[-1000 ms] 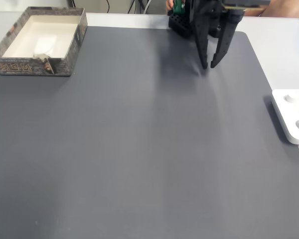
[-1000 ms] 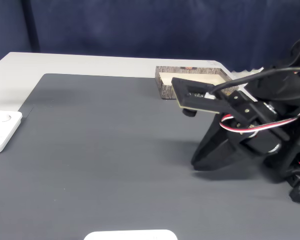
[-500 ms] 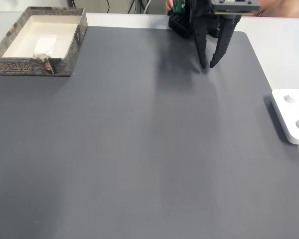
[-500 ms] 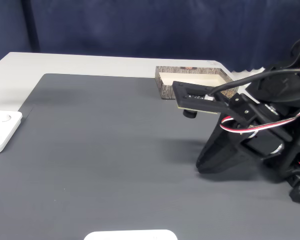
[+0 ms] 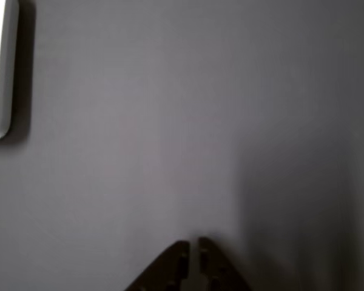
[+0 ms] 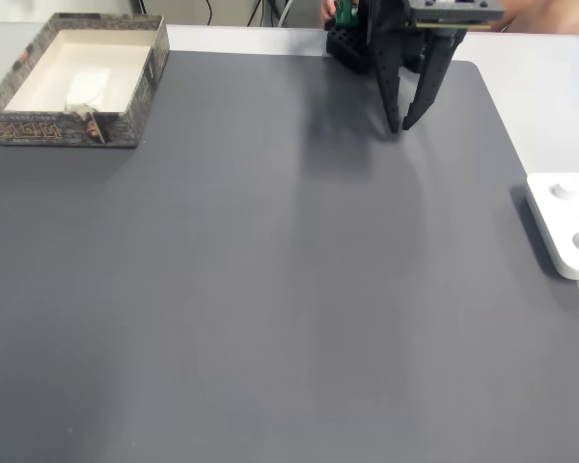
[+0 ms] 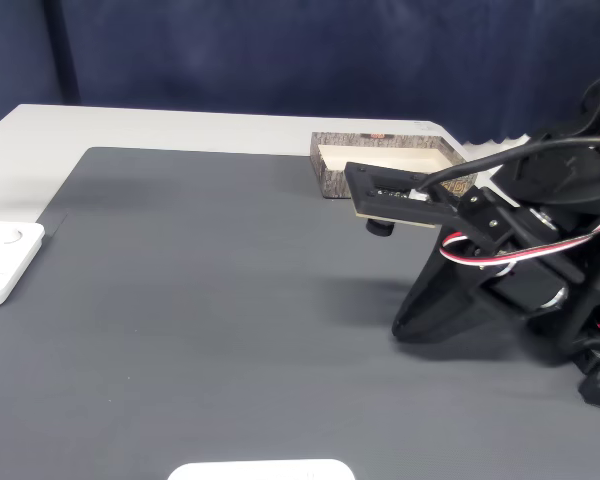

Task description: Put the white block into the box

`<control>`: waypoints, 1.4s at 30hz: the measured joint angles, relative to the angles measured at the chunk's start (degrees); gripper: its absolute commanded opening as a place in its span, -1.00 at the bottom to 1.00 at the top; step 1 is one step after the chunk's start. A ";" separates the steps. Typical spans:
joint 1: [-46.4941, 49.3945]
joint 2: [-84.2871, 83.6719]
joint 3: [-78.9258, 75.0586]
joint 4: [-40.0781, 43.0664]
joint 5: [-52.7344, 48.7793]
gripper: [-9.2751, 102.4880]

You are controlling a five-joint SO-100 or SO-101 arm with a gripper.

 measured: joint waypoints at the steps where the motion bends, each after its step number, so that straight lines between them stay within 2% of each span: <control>1: 0.00 0.00 0.00 0.00 0.00 -0.86; 42: -5.27 0.00 0.00 0.00 0.00 -0.86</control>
